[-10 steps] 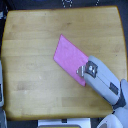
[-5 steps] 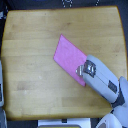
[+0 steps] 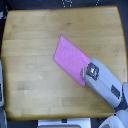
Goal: Folding a cloth
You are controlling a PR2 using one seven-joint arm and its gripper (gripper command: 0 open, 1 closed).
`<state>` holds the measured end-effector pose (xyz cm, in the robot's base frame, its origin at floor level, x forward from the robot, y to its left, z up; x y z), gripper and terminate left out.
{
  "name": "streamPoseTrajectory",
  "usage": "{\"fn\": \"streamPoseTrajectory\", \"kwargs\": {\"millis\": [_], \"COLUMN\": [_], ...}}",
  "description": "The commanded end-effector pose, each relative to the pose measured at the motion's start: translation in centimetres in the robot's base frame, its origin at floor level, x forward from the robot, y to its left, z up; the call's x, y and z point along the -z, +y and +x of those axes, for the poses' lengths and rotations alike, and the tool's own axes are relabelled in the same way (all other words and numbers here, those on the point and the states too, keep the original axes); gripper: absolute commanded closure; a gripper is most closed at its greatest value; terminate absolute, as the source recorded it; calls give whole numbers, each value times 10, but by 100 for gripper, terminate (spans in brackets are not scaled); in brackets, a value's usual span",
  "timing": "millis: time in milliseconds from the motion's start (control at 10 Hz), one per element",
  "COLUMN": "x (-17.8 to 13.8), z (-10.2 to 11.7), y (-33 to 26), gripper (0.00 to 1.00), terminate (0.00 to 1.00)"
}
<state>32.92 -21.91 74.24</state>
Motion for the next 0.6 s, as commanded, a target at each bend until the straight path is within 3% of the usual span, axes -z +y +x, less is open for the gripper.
{"fn": "streamPoseTrajectory", "kwargs": {"millis": [0, 500], "x": [27, 28], "z": [-20, 0], "y": [23, 30], "gripper": [100, 100], "terminate": [0, 0]}}
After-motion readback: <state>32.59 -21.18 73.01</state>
